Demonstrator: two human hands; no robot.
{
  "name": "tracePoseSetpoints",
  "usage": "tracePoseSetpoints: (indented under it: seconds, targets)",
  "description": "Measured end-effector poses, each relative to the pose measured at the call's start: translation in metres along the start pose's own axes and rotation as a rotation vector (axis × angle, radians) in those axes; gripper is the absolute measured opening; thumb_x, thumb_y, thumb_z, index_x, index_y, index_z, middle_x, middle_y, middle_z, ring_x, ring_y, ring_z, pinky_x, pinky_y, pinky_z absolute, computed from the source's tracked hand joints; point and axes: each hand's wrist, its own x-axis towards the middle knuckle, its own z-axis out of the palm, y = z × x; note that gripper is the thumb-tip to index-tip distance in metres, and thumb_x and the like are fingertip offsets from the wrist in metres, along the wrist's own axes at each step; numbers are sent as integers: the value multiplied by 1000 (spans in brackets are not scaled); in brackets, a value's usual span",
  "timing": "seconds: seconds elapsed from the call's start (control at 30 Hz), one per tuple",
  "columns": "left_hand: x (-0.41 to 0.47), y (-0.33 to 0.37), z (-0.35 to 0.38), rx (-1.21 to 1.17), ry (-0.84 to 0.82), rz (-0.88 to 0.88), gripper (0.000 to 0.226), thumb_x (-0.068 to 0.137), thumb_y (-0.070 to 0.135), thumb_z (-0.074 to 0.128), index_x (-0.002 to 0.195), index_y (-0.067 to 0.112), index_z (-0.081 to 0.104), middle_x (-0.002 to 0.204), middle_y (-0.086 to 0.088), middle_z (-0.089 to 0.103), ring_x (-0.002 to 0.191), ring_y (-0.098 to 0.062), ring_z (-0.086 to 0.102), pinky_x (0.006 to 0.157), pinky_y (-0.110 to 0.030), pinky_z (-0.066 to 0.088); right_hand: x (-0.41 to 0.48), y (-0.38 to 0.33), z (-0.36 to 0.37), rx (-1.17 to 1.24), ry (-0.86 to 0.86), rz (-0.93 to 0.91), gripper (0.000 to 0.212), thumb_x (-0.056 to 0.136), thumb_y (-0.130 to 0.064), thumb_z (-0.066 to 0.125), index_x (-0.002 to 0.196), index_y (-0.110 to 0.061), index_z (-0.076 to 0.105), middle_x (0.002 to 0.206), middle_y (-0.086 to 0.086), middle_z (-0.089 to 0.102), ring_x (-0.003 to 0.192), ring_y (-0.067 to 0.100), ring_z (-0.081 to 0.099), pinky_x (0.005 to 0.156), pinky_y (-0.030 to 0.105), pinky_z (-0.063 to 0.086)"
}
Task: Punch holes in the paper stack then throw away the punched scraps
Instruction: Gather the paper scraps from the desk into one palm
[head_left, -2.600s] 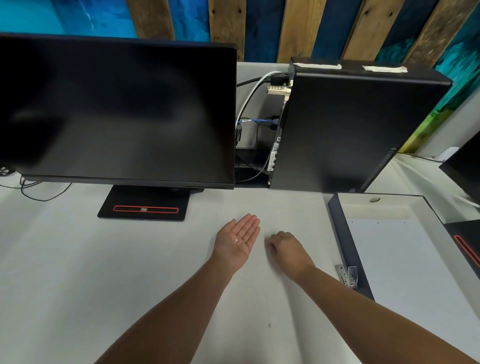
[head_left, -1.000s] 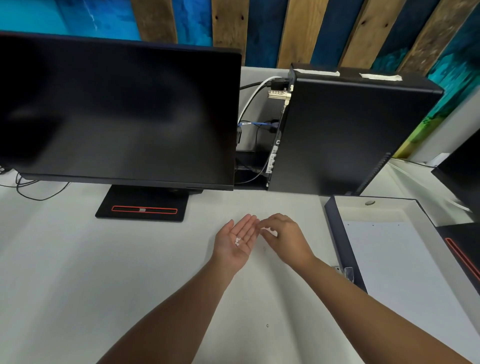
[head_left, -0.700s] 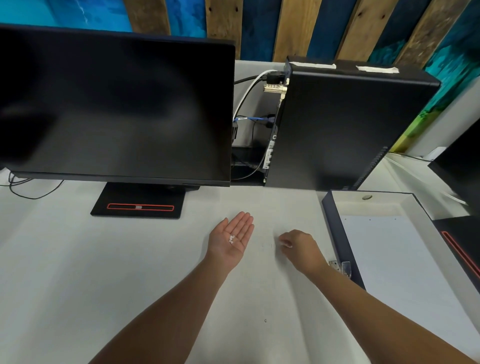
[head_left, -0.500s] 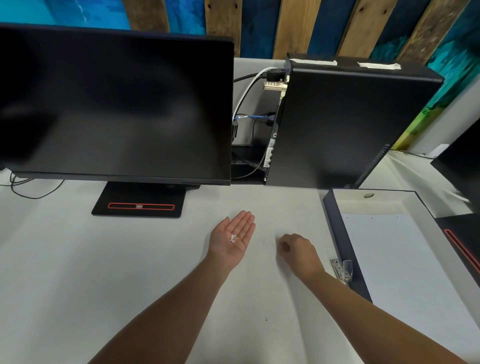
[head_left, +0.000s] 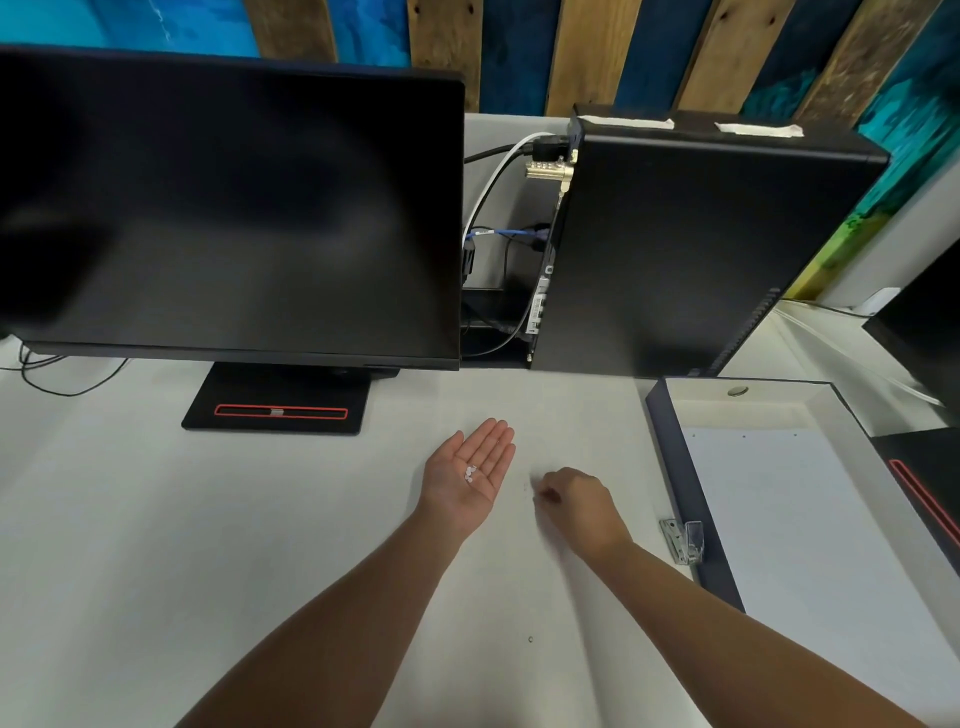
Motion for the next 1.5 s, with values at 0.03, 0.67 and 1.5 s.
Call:
tracePoseSetpoints:
  seconds: [0.03, 0.67, 1.5]
  targets:
    - [0, -1, 0, 1, 0, -1, 42, 102, 24, 33, 114, -5, 60, 114, -18, 67, 109, -28, 62, 98, -38, 46, 0, -1, 1, 3, 13, -10, 14, 83, -7, 51, 76, -2, 62, 81, 10, 64, 76, 24, 55, 61, 26, 36]
    - [5, -7, 1, 41, 44, -1, 41, 101, 26, 33, 115, 1, 63, 109, -13, 71, 102, -22, 64, 87, -31, 51, 6, -66, -41, 93, -9, -154, 17, 93, -11, 44, 84, -3, 57, 90, 15, 60, 75, 23, 51, 66, 29, 39]
    - [-2, -2, 6, 18, 12, 27, 41, 101, 24, 32, 112, -2, 62, 111, -16, 68, 101, -23, 65, 80, -30, 51, 7, -64, -45, 240, 21, -225, 20, 86, -7, 55, 89, -16, 73, 88, 6, 69, 81, 17, 59, 76, 28, 49]
